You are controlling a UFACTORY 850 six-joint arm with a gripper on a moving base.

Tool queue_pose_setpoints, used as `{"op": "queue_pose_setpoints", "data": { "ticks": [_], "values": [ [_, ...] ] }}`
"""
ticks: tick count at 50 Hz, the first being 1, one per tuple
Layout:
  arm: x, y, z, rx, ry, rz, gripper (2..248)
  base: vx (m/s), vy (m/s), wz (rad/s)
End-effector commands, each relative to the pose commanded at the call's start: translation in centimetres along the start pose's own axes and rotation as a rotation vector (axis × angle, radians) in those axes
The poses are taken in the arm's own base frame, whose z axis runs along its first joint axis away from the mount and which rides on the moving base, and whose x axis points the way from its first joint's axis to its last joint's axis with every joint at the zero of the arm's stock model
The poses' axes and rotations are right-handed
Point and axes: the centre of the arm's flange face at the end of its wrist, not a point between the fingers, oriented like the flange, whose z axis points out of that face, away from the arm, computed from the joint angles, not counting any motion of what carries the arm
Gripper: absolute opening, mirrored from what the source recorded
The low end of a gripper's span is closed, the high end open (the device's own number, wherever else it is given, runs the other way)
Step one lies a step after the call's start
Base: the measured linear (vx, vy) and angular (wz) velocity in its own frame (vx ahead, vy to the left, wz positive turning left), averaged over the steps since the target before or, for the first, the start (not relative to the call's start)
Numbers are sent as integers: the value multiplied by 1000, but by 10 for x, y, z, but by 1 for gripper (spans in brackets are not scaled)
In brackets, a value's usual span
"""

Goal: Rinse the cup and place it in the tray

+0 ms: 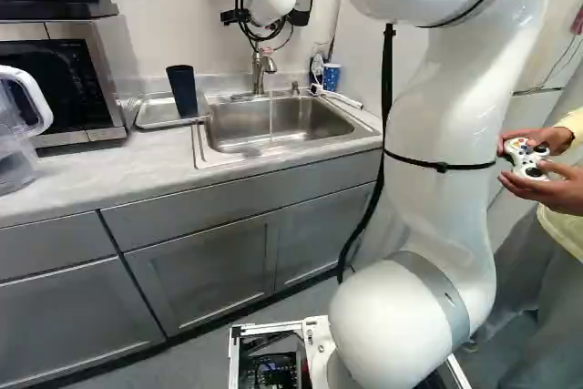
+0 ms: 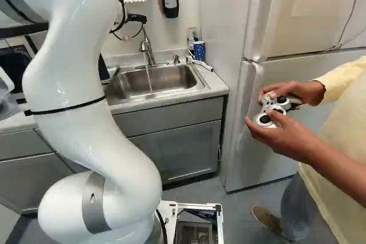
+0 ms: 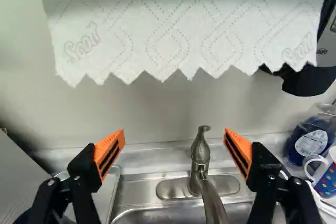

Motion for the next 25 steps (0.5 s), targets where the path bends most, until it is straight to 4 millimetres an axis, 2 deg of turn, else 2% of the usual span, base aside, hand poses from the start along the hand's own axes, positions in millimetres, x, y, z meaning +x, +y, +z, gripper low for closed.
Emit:
{"op": "queue_pose_setpoints", "data": {
  "ticks": [18,25],
  "values": [
    [3,-7,38,7,18,0,247,0,0,0],
    [3,-8,41,8,20,0,247,0,0,0]
  ]
}}
